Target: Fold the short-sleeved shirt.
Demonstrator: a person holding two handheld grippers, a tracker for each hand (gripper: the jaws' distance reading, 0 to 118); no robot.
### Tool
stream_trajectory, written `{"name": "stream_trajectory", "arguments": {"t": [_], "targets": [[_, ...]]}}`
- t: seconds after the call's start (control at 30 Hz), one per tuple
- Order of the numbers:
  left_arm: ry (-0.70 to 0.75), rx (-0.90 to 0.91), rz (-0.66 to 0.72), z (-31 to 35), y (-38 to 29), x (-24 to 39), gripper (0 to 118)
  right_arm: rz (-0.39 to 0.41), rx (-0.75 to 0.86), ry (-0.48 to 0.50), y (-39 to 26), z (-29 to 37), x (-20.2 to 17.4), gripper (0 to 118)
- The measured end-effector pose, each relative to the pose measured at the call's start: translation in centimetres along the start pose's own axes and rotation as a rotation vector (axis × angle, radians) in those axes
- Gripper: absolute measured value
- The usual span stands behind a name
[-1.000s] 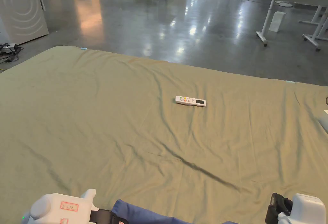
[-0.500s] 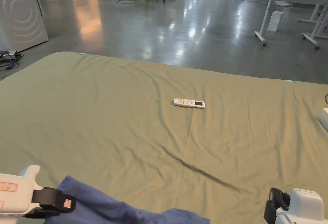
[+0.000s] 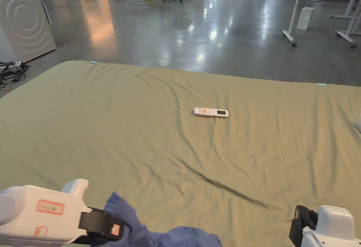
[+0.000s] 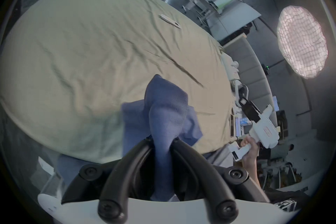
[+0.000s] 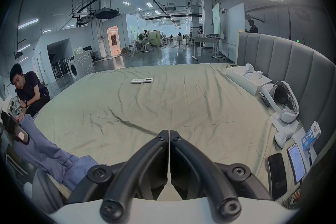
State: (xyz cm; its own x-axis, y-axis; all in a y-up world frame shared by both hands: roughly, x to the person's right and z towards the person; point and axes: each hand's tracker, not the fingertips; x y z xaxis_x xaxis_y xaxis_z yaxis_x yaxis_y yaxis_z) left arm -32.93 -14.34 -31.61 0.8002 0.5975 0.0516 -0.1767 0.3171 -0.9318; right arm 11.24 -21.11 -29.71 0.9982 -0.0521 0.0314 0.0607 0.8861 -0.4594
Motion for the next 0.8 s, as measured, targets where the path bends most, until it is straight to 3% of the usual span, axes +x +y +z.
{"name": "stream_trajectory", "arguments": {"t": [0.23, 0.5, 0.53, 0.57, 0.67, 0.8], "targets": [[-0.033, -0.072, 0.000, -9.0, 0.1, 3.0, 10, -0.016, -0.005, -0.007, -0.1, 0.2, 0.7, 1], [0.091, -0.208, 0.009, -19.7, -1.0, 6.1, 10, -0.025, -0.014, -0.018, -0.3, 0.5, 1.4, 1], [0.098, -0.209, 0.015, -20.3, -1.1, 6.1, 13, -0.027, -0.016, -0.020, -0.3, 0.5, 1.5, 1], [0.104, -0.214, 0.014, -20.7, -1.1, 6.1, 24, -0.029, -0.019, -0.022, -0.4, 0.5, 1.6, 1], [0.055, -0.208, 0.055, -20.3, -1.2, 6.3, 35, -0.030, -0.025, -0.026, -0.4, 0.6, 1.7, 1], [0.010, -0.178, 0.015, -18.2, -1.0, 7.5, 39, -0.023, -0.023, -0.028, -0.3, 0.8, 1.8, 1]]}}
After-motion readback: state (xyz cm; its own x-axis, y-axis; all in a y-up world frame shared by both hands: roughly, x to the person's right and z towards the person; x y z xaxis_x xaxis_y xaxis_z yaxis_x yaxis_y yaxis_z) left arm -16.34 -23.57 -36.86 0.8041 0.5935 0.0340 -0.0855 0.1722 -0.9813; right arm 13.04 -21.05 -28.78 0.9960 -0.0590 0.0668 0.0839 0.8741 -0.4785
